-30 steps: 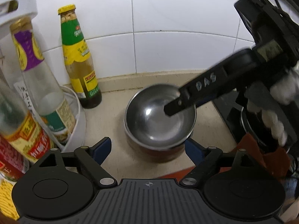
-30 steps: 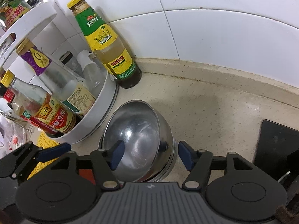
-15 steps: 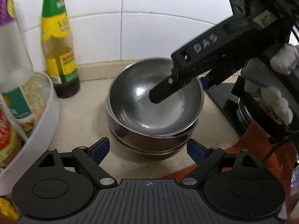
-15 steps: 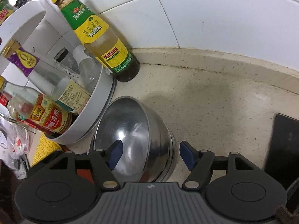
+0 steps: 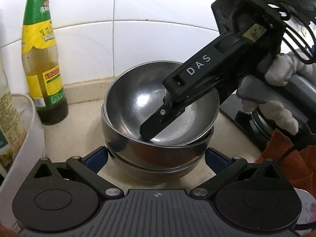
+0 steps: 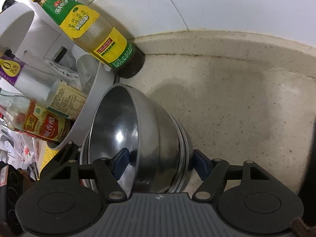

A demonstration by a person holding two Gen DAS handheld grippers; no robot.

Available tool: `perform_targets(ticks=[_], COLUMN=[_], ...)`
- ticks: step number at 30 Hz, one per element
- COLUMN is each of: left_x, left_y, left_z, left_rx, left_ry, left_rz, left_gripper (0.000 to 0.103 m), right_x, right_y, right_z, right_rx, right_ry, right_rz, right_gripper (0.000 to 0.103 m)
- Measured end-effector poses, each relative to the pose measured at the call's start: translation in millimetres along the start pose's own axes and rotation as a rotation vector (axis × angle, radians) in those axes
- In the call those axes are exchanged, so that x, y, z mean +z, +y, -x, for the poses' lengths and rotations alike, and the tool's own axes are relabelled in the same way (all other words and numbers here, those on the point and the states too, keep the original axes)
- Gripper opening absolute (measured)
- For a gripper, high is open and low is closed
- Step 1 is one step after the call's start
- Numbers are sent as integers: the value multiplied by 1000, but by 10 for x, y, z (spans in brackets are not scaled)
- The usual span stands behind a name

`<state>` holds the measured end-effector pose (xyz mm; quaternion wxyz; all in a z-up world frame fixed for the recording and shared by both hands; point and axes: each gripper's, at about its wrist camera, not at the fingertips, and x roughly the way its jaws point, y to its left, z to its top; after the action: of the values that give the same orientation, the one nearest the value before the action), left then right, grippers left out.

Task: Organize plates and bowls
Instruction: 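Lower the steel bowl into the stacked bowls on the plates with both tools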

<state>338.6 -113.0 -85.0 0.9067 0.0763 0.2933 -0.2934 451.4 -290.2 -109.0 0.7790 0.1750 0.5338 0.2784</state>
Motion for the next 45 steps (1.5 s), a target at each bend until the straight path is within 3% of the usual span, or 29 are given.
perform_targets(ticks=[15, 27, 35, 45], left_x=[139, 417, 126, -555], left_y=[-82, -588, -980, -1274], left_z=[52, 823, 1363, 1695], left_rx=[20, 97, 125, 8], left_ry=[-57, -140, -132, -68], left_rz=[15, -48, -28, -22], left_gripper=[103, 103, 103, 103], right_x=[42, -223, -802, -1815], right_y=[-35, 450, 733, 833], right_z=[160, 957, 1256, 1182], right_rx=[16, 30, 59, -28], right_ry=[-53, -164, -148, -141], right_rz=[-1, 100, 132, 43], right_gripper=[65, 65, 65, 65])
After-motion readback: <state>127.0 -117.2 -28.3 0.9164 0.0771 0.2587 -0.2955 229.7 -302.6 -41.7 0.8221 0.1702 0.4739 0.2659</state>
